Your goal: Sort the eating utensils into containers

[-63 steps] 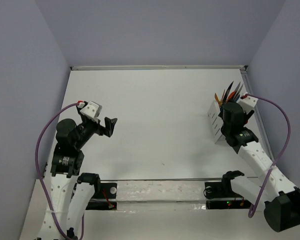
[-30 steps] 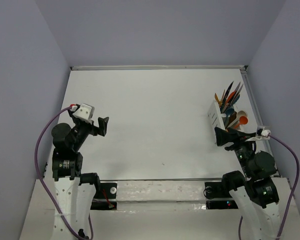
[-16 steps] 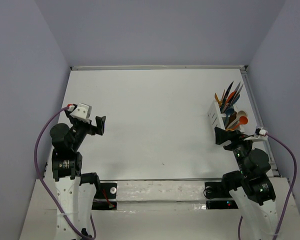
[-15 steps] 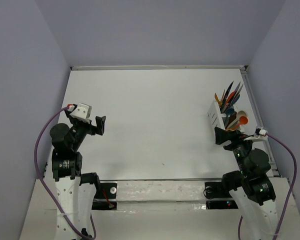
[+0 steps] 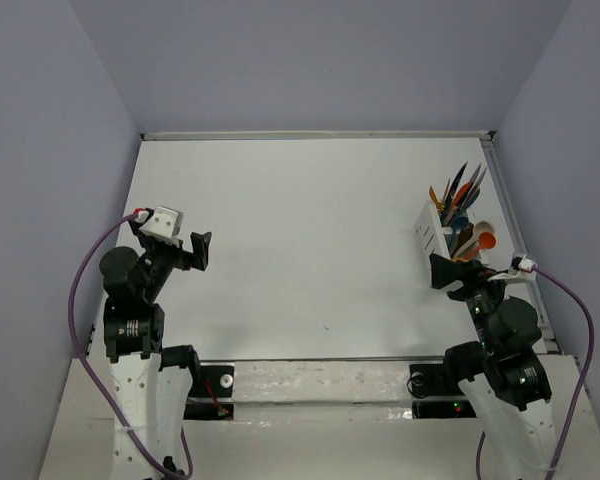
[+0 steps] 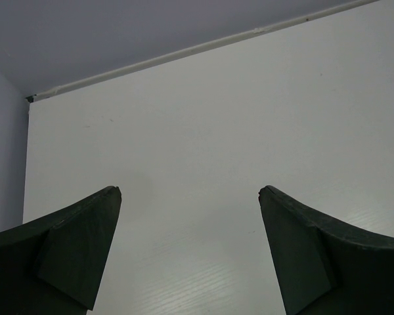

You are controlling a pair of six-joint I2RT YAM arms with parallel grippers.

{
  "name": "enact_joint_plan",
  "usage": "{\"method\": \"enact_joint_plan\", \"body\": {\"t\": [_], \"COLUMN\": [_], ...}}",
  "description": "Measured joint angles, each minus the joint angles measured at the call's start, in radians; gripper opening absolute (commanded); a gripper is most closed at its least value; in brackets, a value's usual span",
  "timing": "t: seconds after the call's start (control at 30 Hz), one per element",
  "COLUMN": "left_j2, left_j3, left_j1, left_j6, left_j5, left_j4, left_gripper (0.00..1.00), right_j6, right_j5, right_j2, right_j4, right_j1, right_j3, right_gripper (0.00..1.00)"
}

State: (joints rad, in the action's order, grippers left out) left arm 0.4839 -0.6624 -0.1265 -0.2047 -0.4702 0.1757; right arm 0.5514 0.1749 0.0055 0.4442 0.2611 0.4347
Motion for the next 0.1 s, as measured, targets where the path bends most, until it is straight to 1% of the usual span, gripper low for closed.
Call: {"method": "enact_joint_plan", "body": {"t": [0.1], "left_j2": [0.0], "left_j3": [0.0], "left_j1": [0.0], "left_j6": [0.0], "left_j5": [0.0], "left_j4": [0.0], "left_gripper": [0.99], "right_j6": [0.0], "right_j5": [0.002], "right_j2": [0.0], "right_j4": [0.0], "right_j1": [0.0], "right_j3": [0.0], "right_gripper": [0.87]}}
